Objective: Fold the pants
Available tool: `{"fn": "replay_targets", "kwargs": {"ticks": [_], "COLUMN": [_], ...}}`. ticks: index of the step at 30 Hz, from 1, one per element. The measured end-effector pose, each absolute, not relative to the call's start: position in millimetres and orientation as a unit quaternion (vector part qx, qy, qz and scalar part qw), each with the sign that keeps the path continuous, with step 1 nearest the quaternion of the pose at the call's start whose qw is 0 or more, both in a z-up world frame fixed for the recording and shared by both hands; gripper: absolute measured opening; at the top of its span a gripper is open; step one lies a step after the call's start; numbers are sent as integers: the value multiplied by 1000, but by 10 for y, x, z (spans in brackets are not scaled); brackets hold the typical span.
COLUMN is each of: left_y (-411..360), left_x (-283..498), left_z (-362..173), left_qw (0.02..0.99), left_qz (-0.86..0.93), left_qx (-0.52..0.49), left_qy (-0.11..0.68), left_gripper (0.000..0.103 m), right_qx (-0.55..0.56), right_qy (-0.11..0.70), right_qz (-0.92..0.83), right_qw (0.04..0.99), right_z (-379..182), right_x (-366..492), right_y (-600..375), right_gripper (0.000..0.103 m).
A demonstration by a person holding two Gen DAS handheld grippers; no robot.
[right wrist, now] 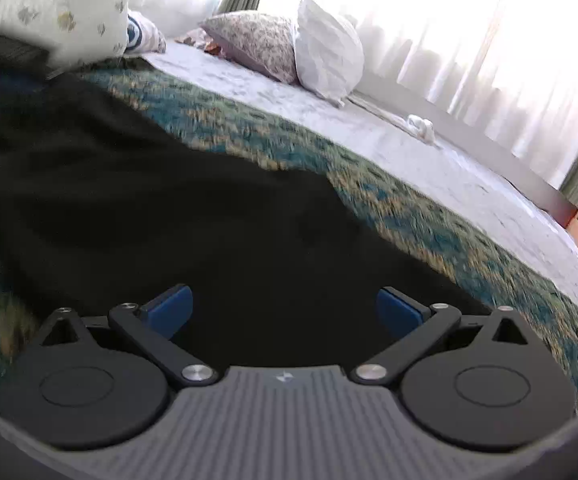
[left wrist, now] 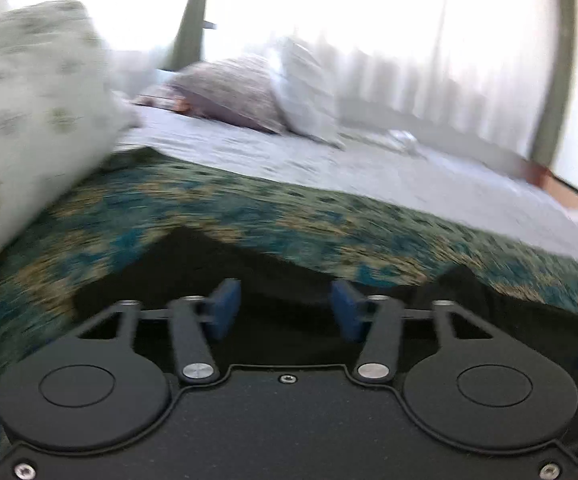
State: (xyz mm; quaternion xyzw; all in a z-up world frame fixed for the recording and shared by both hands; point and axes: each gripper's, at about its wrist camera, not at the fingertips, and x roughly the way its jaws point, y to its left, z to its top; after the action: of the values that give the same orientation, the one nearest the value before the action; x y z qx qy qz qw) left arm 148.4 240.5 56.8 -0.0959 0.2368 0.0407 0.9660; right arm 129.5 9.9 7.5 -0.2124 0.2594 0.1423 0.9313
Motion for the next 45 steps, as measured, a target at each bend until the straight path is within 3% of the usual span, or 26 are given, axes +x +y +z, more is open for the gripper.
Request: {"fn": "replay_targets", "kwargs": {"ticks": [3, 6, 7, 18, 21, 23, 26, 29, 37, 45], "left_y": [2283, 2270, 2316, 2572, 2506, 2483, 2426, 2360, 2520, 2860], "left_x": [1945, 2373, 2436, 2580, 2473, 2320, 2024, 1680, 1020, 988], "left_z": [474, 197, 126, 47, 128, 204, 342, 438, 565, 406], "left_qw": [959, 943, 942, 935, 938, 943, 950, 956, 954, 925], "left_qz": [20, 86, 106, 183, 172, 165, 166, 163, 185, 232], "left_qx": [-65, 13, 33, 28, 28, 14, 0, -11, -77, -165], "left_qy": [275, 323, 316, 302, 299, 289, 265, 245, 221, 250], "left_gripper": [36, 16, 4, 4, 14, 46, 69, 83, 97, 97], "right_qx": [-177, -129, -117, -72, -66, -65, -65, -62, -61, -98], "right_qy": [266, 284, 287, 297, 297, 296, 293, 292, 267, 268], "right_qz": [137, 135, 136, 140, 143, 143, 143, 145, 140, 117], "right_qw": [938, 941, 941, 942, 942, 942, 943, 943, 952, 951], "right_z": [42, 19, 8, -92, -101, -105, -104, -94, 142, 23], "right_x": [1265, 1338, 1354, 1422, 1414, 1416, 1390, 1375, 1137, 936], "right_y": [7, -89, -117, -266, -283, -276, -288, -308, -443, -541], "right_gripper": [103, 103, 103, 103, 103, 103, 103, 103, 103, 103]}}
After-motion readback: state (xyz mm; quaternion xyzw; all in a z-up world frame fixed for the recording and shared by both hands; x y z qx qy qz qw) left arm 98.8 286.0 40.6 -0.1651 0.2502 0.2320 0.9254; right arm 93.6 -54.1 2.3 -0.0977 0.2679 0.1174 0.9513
